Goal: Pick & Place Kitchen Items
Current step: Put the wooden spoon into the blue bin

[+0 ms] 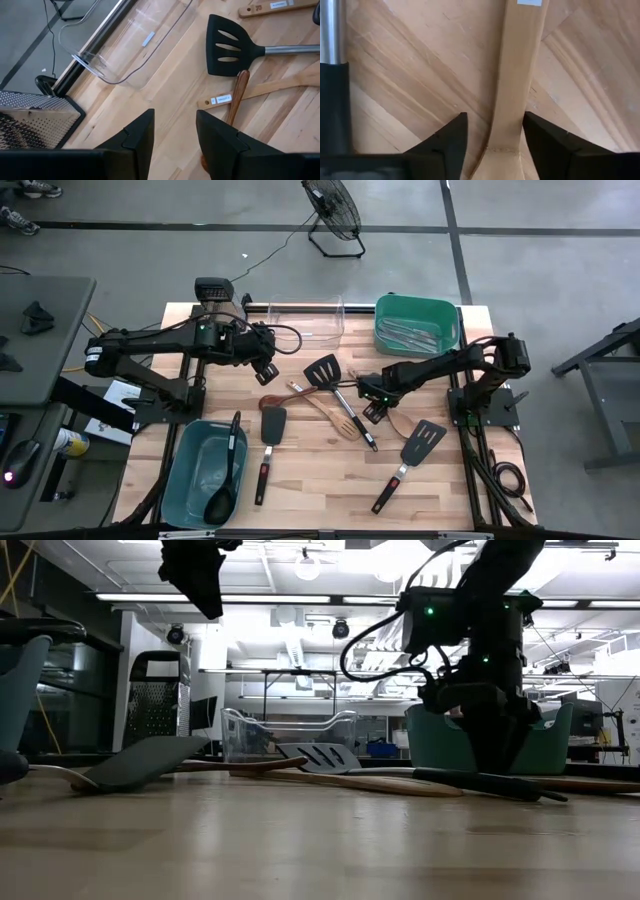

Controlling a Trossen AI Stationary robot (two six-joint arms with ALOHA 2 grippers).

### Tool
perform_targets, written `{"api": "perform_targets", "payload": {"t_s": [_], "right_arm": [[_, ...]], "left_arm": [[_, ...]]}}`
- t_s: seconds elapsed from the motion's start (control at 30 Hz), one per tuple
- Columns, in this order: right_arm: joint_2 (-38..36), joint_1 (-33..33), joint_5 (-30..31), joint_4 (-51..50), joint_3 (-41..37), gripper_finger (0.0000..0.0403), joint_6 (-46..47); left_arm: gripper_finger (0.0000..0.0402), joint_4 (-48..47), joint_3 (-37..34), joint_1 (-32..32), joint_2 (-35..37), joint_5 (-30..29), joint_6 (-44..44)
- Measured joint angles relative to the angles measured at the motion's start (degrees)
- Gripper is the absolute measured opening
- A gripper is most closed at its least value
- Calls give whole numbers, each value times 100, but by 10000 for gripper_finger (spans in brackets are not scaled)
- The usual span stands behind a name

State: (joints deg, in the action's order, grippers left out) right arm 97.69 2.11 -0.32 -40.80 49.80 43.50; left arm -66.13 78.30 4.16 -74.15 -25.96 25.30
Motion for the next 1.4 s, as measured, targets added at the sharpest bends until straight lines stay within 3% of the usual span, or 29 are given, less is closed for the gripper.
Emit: {"api": "perform_targets", "payload": {"t_s": [0.23, 0.63, 1.4], "right_arm": [[6, 2, 14, -5, -8, 124, -5], [8, 2, 134, -72, -8, 84, 0], [-309, 33, -24, -56, -45, 70, -2]], "left_arm": [[142, 0, 0, 0, 0, 7, 2], [142, 0, 0, 0, 0, 9, 2], [142, 2, 0, 0, 0, 9, 7]]}}
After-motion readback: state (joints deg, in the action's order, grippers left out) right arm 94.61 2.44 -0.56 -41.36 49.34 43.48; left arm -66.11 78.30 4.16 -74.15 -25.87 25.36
